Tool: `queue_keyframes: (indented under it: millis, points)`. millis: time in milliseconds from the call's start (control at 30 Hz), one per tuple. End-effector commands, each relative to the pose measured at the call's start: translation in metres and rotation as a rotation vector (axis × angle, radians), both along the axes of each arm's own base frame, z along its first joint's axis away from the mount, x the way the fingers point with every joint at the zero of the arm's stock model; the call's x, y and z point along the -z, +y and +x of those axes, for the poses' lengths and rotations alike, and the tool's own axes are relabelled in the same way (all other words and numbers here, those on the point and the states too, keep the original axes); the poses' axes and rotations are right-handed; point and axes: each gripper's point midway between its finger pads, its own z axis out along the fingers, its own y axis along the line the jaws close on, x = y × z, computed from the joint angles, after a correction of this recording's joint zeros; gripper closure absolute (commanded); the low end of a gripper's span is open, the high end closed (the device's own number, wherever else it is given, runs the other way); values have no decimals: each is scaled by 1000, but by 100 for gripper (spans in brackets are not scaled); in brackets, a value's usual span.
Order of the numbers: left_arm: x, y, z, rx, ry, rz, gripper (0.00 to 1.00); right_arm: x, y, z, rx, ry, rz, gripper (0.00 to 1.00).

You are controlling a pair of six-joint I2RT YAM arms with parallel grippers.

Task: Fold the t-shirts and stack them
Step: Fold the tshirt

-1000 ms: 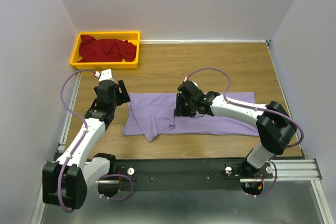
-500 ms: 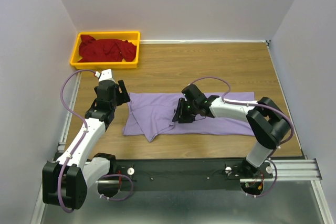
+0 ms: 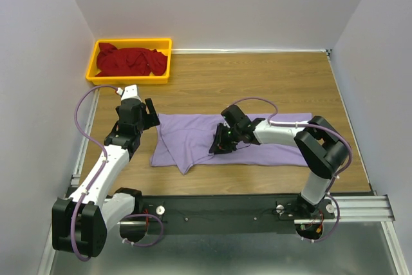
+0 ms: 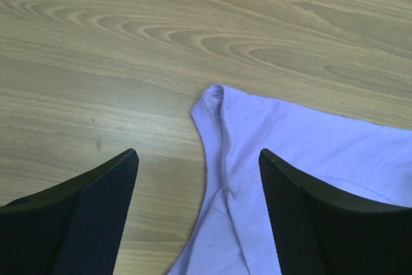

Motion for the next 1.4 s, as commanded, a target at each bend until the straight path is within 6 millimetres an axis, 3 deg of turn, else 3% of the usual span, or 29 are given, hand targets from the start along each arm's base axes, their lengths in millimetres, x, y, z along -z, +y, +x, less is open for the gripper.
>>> queue_keyframes:
  millis: [0, 233, 600, 833, 1100, 1267, 1367]
  points:
    - [-13, -1, 5, 11, -32, -2, 17, 4, 3, -4, -16, 29, 17, 69]
    - [-12, -1, 5, 11, -27, -1, 17, -8, -5, 0, -10, 12, 44, 93]
    - [-11, -1, 5, 12, -24, -1, 17, -15, -21, 2, -62, -6, 23, 96]
    - [-11, -1, 5, 11, -24, -3, 17, -6, -24, -6, -116, 25, 4, 94]
    - [-8, -1, 6, 10, -15, 0, 17, -10, -31, 0, -130, -14, -40, 91]
    - [-6, -3, 6, 21, -6, -5, 17, -12, -32, 2, -161, -33, -63, 77]
    - [-3, -10, 6, 55, 3, -21, 17, -27, -39, 17, -148, -114, -111, 66]
